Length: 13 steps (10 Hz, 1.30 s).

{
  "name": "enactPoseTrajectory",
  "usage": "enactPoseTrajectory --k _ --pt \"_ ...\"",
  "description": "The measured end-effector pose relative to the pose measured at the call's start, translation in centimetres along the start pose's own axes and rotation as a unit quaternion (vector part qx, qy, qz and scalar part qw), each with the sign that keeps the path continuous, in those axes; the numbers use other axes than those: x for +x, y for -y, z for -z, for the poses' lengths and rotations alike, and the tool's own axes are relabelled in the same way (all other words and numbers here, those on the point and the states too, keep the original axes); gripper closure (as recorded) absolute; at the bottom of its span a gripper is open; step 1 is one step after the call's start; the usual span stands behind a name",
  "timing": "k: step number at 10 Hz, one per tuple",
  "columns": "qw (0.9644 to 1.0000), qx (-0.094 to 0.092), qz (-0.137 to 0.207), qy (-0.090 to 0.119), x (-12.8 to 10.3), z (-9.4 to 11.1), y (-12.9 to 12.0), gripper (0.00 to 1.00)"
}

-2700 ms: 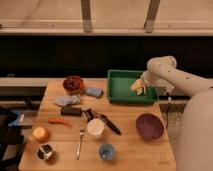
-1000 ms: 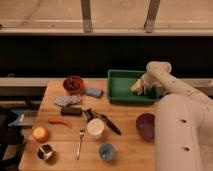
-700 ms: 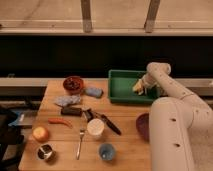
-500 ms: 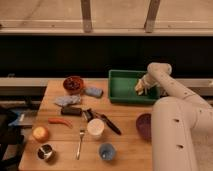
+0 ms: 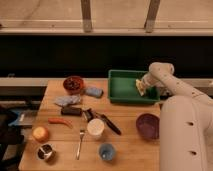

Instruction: Place banana in plastic cup

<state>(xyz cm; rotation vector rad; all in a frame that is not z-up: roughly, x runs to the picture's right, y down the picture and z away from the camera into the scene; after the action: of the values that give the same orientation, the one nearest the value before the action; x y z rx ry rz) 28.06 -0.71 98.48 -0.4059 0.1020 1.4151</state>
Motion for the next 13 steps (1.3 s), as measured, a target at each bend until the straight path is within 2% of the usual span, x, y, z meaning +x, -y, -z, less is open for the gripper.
enactPoseTrajectory --k 3,5,6,9,13 --pt "0.9999 -0.007 0.015 0.001 0.1 3.9 -1.7 1.00" --pt "0.9993 -0.012 0.034 -0.009 0.5 7.0 -3.2 1.00" --pt "0.9989 -0.015 0.041 -0.016 1.0 8.1 -3.9 1.00" --pt "0.9962 -0.019 0.056 -0.064 3.9 11.5 -5.9 1.00" --pt "0.9944 -0.021 0.022 -0.102 9.0 15.7 -7.5 1.00"
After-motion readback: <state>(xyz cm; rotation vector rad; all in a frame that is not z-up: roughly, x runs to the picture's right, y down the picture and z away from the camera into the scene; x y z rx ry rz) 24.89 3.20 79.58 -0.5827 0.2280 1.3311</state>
